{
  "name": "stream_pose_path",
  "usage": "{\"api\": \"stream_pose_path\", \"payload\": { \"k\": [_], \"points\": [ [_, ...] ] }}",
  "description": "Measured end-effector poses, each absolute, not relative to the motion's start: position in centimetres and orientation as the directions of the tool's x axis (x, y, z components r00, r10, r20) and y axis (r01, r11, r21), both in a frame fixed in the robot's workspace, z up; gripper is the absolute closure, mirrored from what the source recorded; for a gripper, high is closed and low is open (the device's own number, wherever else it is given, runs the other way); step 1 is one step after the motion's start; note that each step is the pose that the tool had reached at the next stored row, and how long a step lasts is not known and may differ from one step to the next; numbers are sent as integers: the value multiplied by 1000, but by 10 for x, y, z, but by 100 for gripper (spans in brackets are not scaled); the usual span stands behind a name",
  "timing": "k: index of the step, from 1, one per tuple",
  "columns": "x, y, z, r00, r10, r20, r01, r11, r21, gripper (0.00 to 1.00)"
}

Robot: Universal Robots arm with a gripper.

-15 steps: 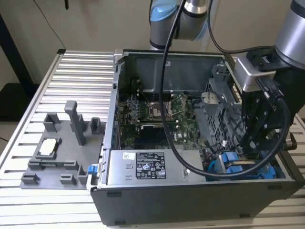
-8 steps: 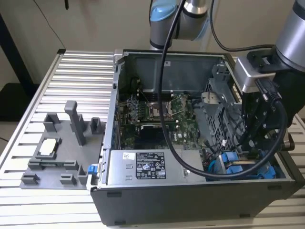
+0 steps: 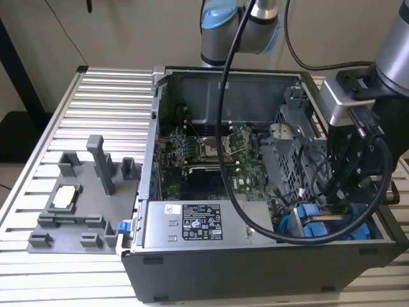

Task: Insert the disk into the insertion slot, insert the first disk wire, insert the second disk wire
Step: 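Insert the second disk wire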

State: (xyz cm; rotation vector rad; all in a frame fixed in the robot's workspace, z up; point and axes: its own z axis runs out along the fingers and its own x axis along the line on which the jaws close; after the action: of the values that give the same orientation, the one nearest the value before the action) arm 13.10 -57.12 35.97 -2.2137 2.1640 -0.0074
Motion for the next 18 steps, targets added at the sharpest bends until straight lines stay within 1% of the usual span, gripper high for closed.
{"api": "stream_pose_path", "payload": {
  "k": [6,10,12,18],
  "points": [
    [136,-574,359,22,-999,-30,-999,-21,-29,84],
    [137,-574,357,19,-998,-56,-999,-18,-29,84],
    [137,-574,355,17,-998,-63,-999,-16,-29,84],
    [139,-574,352,5,-998,-64,-1000,-3,-27,84]
  ]
}}
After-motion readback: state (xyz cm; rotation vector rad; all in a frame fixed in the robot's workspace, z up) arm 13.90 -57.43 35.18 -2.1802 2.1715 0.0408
